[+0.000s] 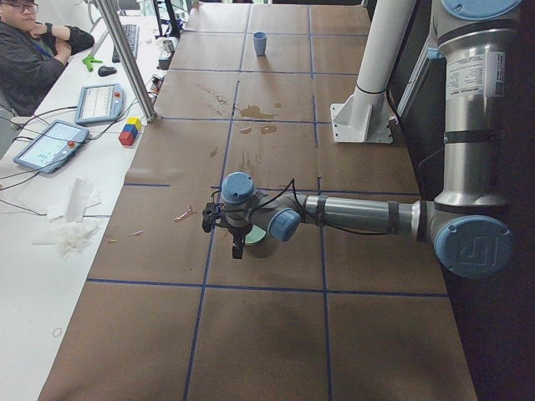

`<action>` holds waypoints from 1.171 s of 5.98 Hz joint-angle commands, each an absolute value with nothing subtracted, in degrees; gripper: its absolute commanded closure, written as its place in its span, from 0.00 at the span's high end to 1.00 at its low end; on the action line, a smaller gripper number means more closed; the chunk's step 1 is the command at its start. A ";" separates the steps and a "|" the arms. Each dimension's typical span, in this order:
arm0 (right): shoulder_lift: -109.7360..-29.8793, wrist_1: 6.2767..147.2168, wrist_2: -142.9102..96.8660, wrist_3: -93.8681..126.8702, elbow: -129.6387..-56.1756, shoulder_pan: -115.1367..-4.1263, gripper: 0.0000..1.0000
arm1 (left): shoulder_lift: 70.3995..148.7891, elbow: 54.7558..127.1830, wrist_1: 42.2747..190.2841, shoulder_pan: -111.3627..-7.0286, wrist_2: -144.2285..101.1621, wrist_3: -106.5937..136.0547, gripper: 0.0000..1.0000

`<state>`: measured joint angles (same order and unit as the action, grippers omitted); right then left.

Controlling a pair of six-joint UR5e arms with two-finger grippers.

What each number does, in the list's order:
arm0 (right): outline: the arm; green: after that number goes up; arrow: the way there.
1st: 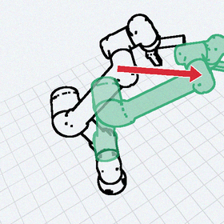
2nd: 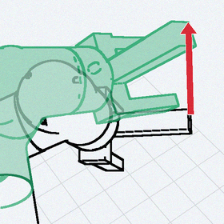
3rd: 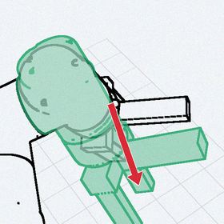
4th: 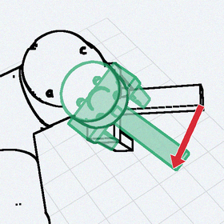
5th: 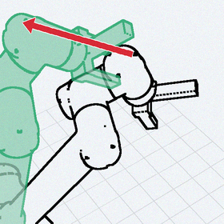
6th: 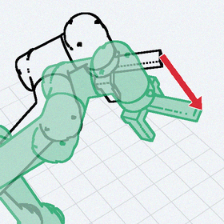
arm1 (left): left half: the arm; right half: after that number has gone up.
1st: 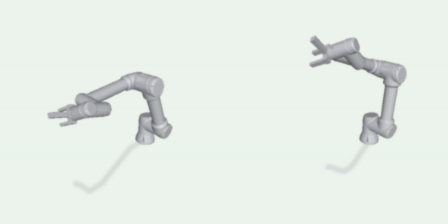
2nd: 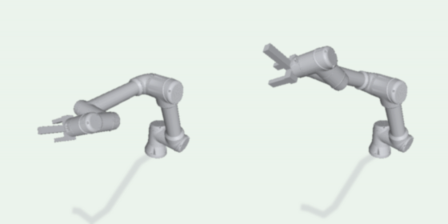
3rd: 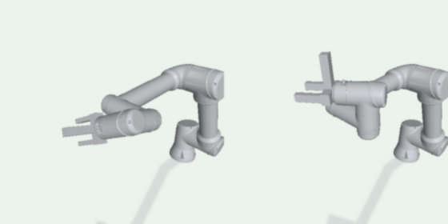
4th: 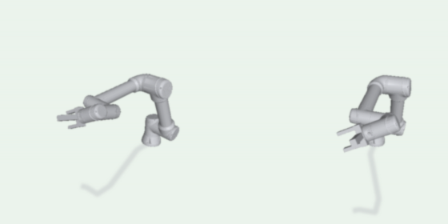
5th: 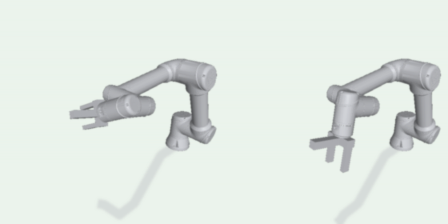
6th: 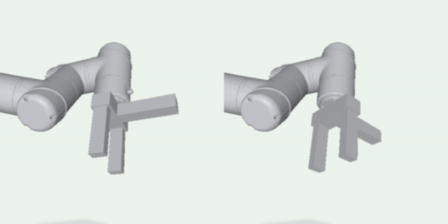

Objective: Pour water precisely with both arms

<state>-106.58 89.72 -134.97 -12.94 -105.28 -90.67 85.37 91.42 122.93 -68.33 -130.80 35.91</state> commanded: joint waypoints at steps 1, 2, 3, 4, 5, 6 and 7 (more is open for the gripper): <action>-106.61 89.74 -134.91 -12.92 -105.29 -90.70 1.00 | 85.52 86.05 136.38 -61.29 -127.71 50.83 1.00; -106.61 89.74 -134.91 -12.92 -105.21 -90.70 1.00 | 85.52 85.87 136.41 -60.22 -127.71 51.06 0.98; -106.61 89.65 -134.91 -13.18 -105.21 -90.70 1.00 | 85.52 85.87 136.41 -59.25 -127.71 51.24 0.66; -106.61 89.65 -134.91 -13.18 -105.21 -90.70 1.00 | 85.52 85.61 136.41 -58.72 -127.79 51.24 0.20; -106.61 89.65 -134.91 -13.18 -105.21 -90.70 1.00 | 85.52 85.61 136.41 -58.71 -127.79 51.41 0.05; -106.61 89.65 -134.91 -13.18 -105.21 -90.70 1.00 | 85.60 85.69 136.49 -58.71 -128.23 51.42 0.01; -106.61 89.65 -134.91 -13.27 -105.29 -90.70 1.00 | 85.78 86.39 136.41 -58.71 -128.67 51.42 0.00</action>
